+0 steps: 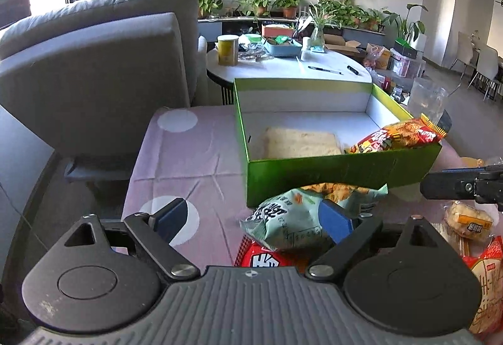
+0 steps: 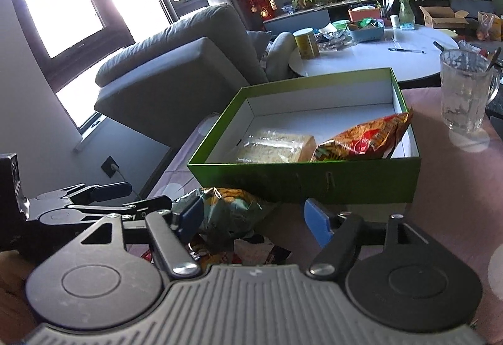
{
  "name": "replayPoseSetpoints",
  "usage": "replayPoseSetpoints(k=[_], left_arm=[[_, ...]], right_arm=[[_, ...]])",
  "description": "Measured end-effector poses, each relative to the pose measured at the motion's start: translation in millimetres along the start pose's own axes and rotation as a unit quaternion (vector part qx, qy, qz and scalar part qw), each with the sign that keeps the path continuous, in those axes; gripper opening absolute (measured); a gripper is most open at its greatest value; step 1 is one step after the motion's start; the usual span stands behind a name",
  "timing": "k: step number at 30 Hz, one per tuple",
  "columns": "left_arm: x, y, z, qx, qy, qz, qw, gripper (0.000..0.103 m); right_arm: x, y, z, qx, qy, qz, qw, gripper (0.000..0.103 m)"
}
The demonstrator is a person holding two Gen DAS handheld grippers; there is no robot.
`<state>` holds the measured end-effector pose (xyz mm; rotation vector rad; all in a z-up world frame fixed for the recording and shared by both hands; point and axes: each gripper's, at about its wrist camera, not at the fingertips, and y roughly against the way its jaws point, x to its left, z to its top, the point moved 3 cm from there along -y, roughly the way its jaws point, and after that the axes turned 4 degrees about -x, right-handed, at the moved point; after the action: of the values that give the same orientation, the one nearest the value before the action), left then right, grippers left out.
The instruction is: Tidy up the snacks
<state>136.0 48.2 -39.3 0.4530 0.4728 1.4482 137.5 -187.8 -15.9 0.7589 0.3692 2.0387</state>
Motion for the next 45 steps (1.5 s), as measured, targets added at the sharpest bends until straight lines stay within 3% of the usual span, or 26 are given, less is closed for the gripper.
replayPoseSetpoints(k=[14,23,30,45], left_arm=[[3,-11,-15,0.017,-0.005,-0.011,0.9998,0.09],[-4,-18,-23,0.016,-0.017,-0.026,0.9994,0.088],[-5,-19,-21,0.008,-0.013,-0.038,0.9992,0.081],[-7,-25,-17,0.006,-0.004,-0.062,0.9981,0.064]], right_arm=[[5,-18,-8,0.018,0.007,-0.008,1.0,0.065],[11,-26,-17,0.024,0.072,-0.012,0.997,0.065],[14,-36,-18,0.025,0.08,-0.006,0.996,0.065],[6,-56,-10,0.03,0.024,0.005,0.999,0.065]])
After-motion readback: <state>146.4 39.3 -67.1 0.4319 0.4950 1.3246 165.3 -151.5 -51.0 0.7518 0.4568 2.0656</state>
